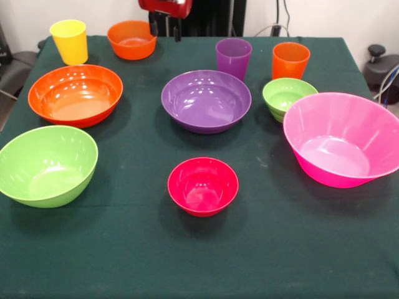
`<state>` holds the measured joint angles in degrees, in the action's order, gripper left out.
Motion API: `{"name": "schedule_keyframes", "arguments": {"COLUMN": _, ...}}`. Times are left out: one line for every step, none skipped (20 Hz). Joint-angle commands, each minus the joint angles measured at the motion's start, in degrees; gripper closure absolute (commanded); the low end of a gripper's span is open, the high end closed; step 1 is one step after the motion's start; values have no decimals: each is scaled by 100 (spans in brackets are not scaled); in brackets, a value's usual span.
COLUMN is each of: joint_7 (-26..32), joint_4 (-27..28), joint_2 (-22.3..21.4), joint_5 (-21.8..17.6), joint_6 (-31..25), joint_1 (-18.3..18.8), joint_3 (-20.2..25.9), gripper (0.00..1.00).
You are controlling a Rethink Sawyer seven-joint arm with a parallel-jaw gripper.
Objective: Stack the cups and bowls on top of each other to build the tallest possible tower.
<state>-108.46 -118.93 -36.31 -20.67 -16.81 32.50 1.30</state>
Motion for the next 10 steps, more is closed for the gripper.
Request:
{"name": "schedule_keyframes", "arguments": {"joint_7": 49, "joint_4": 146, "joint_2": -2, "joint_5": -220, "joint_6": -115, "joint_1": 7, "joint_3": 637, "gripper": 0}}
{"name": "schedule_keyframes", "arguments": {"joint_7": 66, "joint_4": 136, "joint_2": -11, "joint_5": -224, "joint_6": -121, "joint_1": 32, "joint_3": 649, "gripper": 0}}
{"name": "schedule_keyframes", "arguments": {"joint_7": 80, "joint_4": 129, "joint_2": -8, "joint_5": -235, "joint_6": -110, "joint_1": 55, "joint_3": 657, "gripper": 0}}
{"name": "schedule_keyframes", "arguments": {"joint_7": 92, "joint_4": 134, "joint_2": 11, "joint_5": -246, "joint_6": -101, "joint_1": 74, "joint_3": 661, "gripper": 0}}
{"name": "schedule_keyframes", "arguments": {"joint_7": 98, "joint_4": 139, "joint_2": 18, "joint_5": -256, "joint_6": -96, "joint_1": 83, "joint_3": 662, "gripper": 0}}
{"name": "schedule_keyframes", "arguments": {"joint_7": 102, "joint_4": 136, "joint_2": 24, "joint_5": -267, "joint_6": -88, "joint_1": 94, "joint_3": 661, "gripper": 0}}
{"name": "schedule_keyframes", "arguments": {"joint_7": 105, "joint_4": 142, "joint_2": 31, "joint_5": -275, "joint_6": -83, "joint_1": 97, "joint_3": 658, "gripper": 0}}
{"name": "schedule_keyframes", "arguments": {"joint_7": 112, "joint_4": 168, "joint_2": 43, "joint_5": -275, "joint_6": -97, "joint_1": 97, "joint_3": 660, "gripper": 0}}
{"name": "schedule_keyframes", "arguments": {"joint_7": 112, "joint_4": 184, "joint_2": 62, "joint_5": -284, "joint_6": -85, "joint_1": 98, "joint_3": 657, "gripper": 0}}
{"name": "schedule_keyframes", "arguments": {"joint_7": 116, "joint_4": 210, "joint_2": 92, "joint_5": -294, "joint_6": -72, "joint_1": 104, "joint_3": 658, "gripper": 0}}
